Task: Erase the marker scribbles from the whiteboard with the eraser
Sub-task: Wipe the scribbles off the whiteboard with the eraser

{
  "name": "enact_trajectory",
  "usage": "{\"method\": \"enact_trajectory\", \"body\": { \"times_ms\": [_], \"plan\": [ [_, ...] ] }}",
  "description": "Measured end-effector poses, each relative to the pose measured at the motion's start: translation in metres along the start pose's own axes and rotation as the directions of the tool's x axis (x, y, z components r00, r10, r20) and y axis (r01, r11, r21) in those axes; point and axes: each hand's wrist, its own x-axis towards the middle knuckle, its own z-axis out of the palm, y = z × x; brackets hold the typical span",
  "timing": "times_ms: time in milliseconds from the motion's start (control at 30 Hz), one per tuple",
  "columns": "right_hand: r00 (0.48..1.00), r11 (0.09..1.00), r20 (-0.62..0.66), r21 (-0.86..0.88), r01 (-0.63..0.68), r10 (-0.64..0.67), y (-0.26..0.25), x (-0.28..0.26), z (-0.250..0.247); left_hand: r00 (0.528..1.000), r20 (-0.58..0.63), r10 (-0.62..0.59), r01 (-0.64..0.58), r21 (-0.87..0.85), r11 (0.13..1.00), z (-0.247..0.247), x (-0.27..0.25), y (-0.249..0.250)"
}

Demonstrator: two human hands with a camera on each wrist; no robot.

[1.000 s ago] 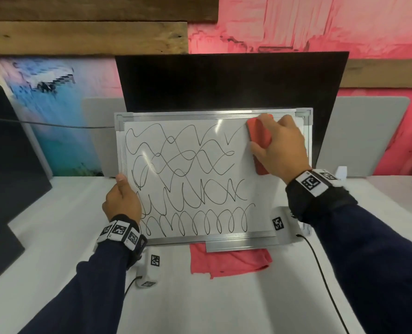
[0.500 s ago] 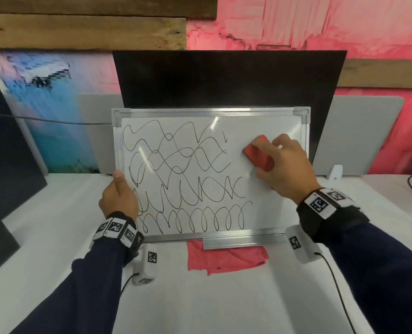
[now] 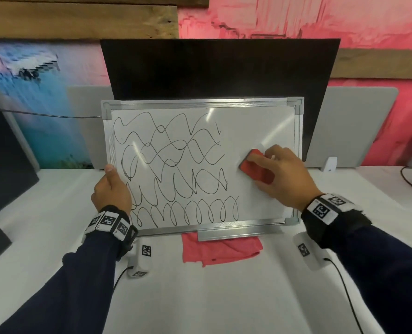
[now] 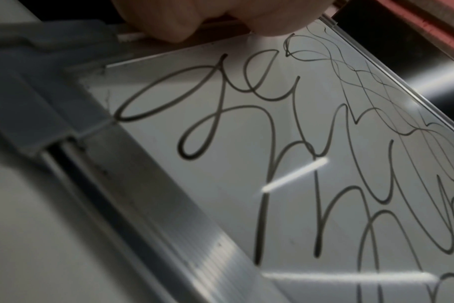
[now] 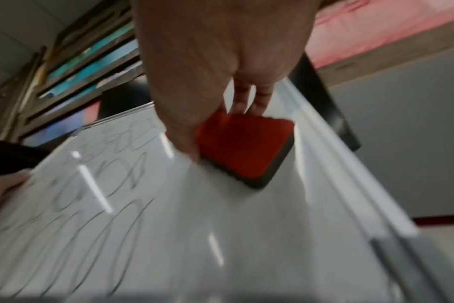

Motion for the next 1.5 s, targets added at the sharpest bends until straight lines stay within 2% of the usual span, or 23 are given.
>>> {"method": "enact_trajectory", "body": {
  "times_ms": [33, 100, 167, 300, 367, 433, 500, 567, 633, 667, 767, 933, 1100, 1233, 1333, 1500],
  "plan": [
    [1.0, 1.0, -0.007, 0.021, 0.007, -0.007, -0.006, -0.002, 0.006, 1.0, 0.0, -0.006, 0.006, -0.003, 1.0, 0.0, 0.0, 0.001],
    [0.987, 0.99, 0.08, 0.026, 0.136, -0.137, -0.013, -0.014, 0.02, 1.0, 0.003, -0.016, 0.016, -0.009, 1.0, 0.0, 0.0, 0.0],
    [0.934, 0.953, 0.205, -0.015, 0.303, -0.294, -0.011, -0.032, 0.028, 1.0, 0.002, -0.011, 0.011, -0.003, 1.0, 0.001, 0.0, 0.0],
    [0.844, 0.883, 0.339, -0.07, 0.464, -0.417, 0.007, -0.028, 0.012, 1.0, 0.0, -0.007, 0.007, 0.005, 1.0, 0.0, 0.002, -0.003],
    [0.854, 0.886, 0.327, -0.092, 0.455, -0.404, 0.013, -0.014, -0.001, 1.0, 0.003, -0.007, 0.007, 0.003, 1.0, 0.0, 0.002, -0.003],
    [0.907, 0.925, 0.25, -0.092, 0.37, -0.338, 0.012, -0.005, -0.006, 1.0, 0.006, -0.016, 0.016, -0.002, 1.0, 0.0, 0.002, -0.003],
    [0.934, 0.944, 0.181, -0.061, 0.324, -0.309, 0.0, -0.005, 0.003, 1.0, 0.006, -0.021, 0.021, 0.0, 1.0, 0.002, 0.003, -0.003],
    [0.901, 0.921, 0.224, -0.038, 0.388, -0.371, -0.011, -0.016, 0.02, 1.0, 0.004, -0.017, 0.017, 0.005, 1.0, 0.002, 0.005, -0.005],
    [0.823, 0.867, 0.337, -0.034, 0.496, -0.457, -0.014, -0.03, 0.032, 1.0, -0.001, -0.021, 0.021, -0.009, 1.0, 0.002, 0.006, -0.007],
    [0.805, 0.86, 0.372, -0.032, 0.509, -0.462, -0.012, -0.033, 0.032, 1.0, -0.001, -0.023, 0.023, -0.015, 1.0, 0.002, 0.006, -0.007],
    [0.816, 0.87, 0.376, -0.049, 0.49, -0.438, -0.003, -0.031, 0.023, 1.0, -0.003, -0.016, 0.016, -0.028, 0.999, 0.002, 0.004, -0.006],
    [0.87, 0.896, 0.288, -0.074, 0.438, -0.401, -0.006, -0.031, 0.023, 1.0, -0.011, -0.015, 0.015, -0.033, 0.999, 0.002, 0.004, -0.004],
    [0.819, 0.859, 0.361, -0.083, 0.505, -0.446, -0.004, -0.038, 0.027, 1.0, -0.026, 0.009, -0.009, -0.007, 1.0, 0.002, 0.004, -0.006],
    [0.844, 0.881, 0.361, -0.109, 0.461, -0.397, 0.009, -0.035, 0.016, 1.0, -0.027, -0.002, 0.001, -0.019, 1.0, 0.003, 0.004, -0.007],
    [0.859, 0.899, 0.348, -0.087, 0.429, -0.376, -0.006, -0.041, 0.023, 1.0, -0.03, -0.009, 0.009, -0.013, 1.0, 0.003, 0.002, -0.005],
    [0.844, 0.901, 0.395, -0.081, 0.426, -0.363, -0.016, -0.039, 0.027, 0.999, -0.027, -0.034, 0.033, -0.03, 0.999, 0.002, 0.0, -0.001]
  ]
}}
